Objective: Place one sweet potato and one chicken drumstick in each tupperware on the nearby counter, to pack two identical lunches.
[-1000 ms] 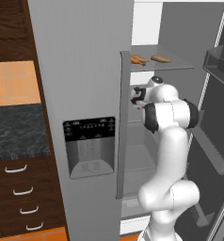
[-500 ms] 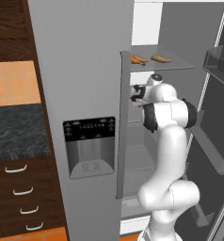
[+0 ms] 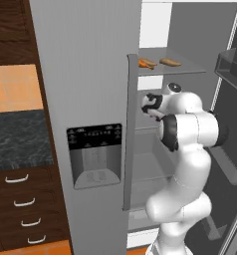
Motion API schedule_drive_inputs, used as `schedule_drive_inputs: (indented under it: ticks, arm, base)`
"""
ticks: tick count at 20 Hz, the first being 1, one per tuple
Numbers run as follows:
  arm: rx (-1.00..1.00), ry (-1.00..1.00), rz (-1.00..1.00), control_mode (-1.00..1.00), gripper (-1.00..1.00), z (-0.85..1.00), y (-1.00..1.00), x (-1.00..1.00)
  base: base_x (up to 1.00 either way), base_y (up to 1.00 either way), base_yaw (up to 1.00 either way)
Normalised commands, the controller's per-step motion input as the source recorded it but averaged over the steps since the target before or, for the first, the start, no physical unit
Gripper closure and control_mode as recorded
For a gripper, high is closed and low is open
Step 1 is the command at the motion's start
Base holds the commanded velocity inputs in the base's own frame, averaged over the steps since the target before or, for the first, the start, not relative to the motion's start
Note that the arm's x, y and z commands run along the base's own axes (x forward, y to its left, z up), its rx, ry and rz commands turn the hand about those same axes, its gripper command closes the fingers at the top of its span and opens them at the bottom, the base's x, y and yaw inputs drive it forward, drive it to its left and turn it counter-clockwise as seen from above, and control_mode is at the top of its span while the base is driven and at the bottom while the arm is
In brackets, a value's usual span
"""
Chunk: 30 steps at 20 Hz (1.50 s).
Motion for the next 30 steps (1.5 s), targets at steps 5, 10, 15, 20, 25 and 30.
schedule_drive_inputs:
  ticks: [5,10,15,20,25,30]
  arm:
    - [-0.01,-0.07,0.0,-1.0,1.0,0.57,0.22,-1.0]
    - [-0.02,0.0,0.0,-1.0,1.0,0.97,0.23,-1.0]
    - [-0.04,0.0,0.0,-1.0,1.0,0.87,0.09,-1.0]
    - [0.01,-0.02,0.0,-1.0,1.0,0.59,0.19,-1.0]
    - [0.02,-0.04,0.0,-1.0,1.0,0.52,0.18,-1.0]
    - [0.04,-0.06,0.0,-1.0,1.0,0.46,0.26,-1.0]
  base:
    - [0.0,0.0,0.0]
    - [0.0,0.0,0.0]
    - [0.0,0.0,0.0]
    - [0.0,0.0,0.0]
    - [0.0,0.0,0.0]
    - [0.0,0.0,0.0]
